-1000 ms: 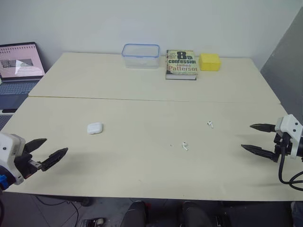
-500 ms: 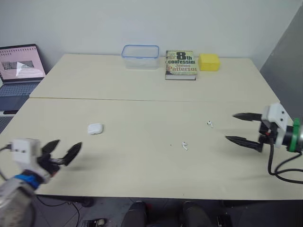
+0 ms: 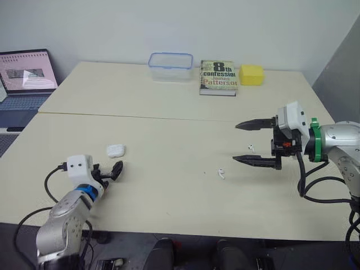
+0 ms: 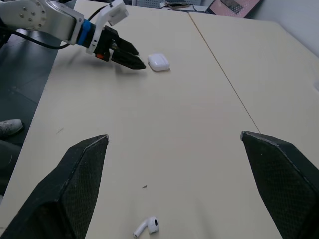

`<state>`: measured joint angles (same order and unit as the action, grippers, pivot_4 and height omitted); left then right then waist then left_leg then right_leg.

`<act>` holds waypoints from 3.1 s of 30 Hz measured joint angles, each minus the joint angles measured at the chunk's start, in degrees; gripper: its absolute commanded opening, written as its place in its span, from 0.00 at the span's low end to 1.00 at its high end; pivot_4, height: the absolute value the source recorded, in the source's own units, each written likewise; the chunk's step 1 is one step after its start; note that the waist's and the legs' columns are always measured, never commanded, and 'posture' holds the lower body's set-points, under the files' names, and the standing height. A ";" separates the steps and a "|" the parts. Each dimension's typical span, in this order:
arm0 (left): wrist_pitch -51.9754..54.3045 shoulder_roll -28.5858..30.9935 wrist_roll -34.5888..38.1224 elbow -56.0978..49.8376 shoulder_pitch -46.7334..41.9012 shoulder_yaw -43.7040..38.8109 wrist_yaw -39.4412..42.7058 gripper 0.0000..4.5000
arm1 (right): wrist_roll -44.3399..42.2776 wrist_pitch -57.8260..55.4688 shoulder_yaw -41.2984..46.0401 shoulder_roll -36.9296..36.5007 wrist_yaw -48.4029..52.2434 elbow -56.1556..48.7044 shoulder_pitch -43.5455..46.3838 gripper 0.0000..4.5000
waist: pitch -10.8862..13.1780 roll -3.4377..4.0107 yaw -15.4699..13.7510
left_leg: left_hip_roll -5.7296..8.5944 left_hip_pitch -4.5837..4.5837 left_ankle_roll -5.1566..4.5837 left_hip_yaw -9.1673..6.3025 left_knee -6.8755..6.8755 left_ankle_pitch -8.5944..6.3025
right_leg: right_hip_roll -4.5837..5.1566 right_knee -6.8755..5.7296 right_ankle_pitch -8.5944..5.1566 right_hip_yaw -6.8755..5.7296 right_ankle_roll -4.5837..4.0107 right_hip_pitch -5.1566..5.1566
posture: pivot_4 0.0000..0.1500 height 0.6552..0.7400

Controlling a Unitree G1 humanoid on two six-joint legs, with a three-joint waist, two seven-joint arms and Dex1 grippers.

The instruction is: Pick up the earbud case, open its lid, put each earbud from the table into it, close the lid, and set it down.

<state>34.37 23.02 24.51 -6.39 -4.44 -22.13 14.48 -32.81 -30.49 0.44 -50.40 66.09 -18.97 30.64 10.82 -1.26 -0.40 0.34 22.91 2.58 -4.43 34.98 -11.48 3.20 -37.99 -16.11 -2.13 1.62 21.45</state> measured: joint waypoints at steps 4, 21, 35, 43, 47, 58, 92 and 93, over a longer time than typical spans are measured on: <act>-0.74 1.12 -1.36 4.92 -4.13 1.44 1.23 1.00 | -0.09 -0.48 -0.50 0.44 0.39 -0.14 0.21 0.99 | -0.04 0.07 -0.04 | 0.00 -0.02 0.00 -0.01 0.00 0.00 | 0.00 -0.03 0.00 -0.01 0.00 -0.01 | 1.00 1.00; -1.51 2.39 -7.40 10.93 -9.95 5.85 2.26 0.67 | -0.03 -1.23 -1.26 1.50 1.18 -1.08 0.69 1.00 | -0.07 0.13 -0.56 | 0.01 -0.02 0.01 0.03 0.02 0.01 | 0.03 0.02 0.06 0.06 0.07 -0.02 | 1.00 1.00; -15.97 10.64 -7.25 8.26 -0.98 13.32 26.76 0.61 | -1.82 -5.34 4.25 -0.95 -4.75 -7.61 -12.44 1.00 | -0.11 0.24 -0.32 | 0.06 0.09 -0.01 0.26 -0.07 -0.02 | 0.21 0.32 0.05 0.28 0.05 0.06 | 1.00 1.00; -32.28 6.54 -6.75 -0.12 -2.30 28.29 44.42 0.61 | -18.57 -27.29 5.42 3.07 -20.05 -15.81 -13.48 1.00 | -0.06 0.16 -0.94 | -0.13 0.35 -0.01 0.02 -0.03 0.00 | 0.03 0.24 0.16 0.14 -0.29 0.30 | 1.00 1.00; -42.65 4.30 -8.52 1.49 -5.77 31.23 47.96 0.61 | -28.19 -37.77 4.91 6.99 -28.25 -15.50 -13.46 1.00 | -0.05 0.16 -0.81 | -0.03 0.36 -0.02 0.09 -0.03 0.00 | -0.15 0.23 0.17 0.05 -0.30 0.31 | 1.00 1.00; -58.68 2.63 -11.02 9.31 -10.39 34.24 52.40 0.61 | -47.98 -46.71 1.65 17.61 -51.88 -6.43 -7.22 1.00 | -0.05 0.16 -0.04 | 0.02 0.46 -0.05 0.09 0.02 0.01 | -0.24 0.13 0.20 0.01 -0.23 0.41 | 1.00 1.00; -56.03 1.95 -11.42 10.69 -11.57 34.49 47.85 1.00 | -53.36 -44.86 -4.28 18.77 -60.56 -0.92 -3.33 0.18 | -0.05 0.17 0.52 | -0.09 0.54 -0.06 0.05 0.05 0.02 | -0.51 -0.08 0.20 0.04 -0.22 0.64 | 1.00 1.00; -53.36 2.69 -11.18 10.46 -11.60 34.43 47.54 1.00 | -52.68 -44.90 -4.60 18.56 -59.64 -1.04 -2.52 0.18 | -0.05 0.17 0.58 | -0.10 0.54 -0.07 0.05 0.05 0.02 | -0.53 -0.08 0.20 0.04 -0.22 0.65 | 1.00 1.00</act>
<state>-18.98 25.71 13.33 4.06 -16.04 12.30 62.02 -85.50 -75.39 -4.16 -31.84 6.45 -20.01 28.12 10.77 -1.09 0.18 0.24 23.45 2.52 -4.39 35.04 -11.46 2.68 -38.07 -15.91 -2.09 1.39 22.10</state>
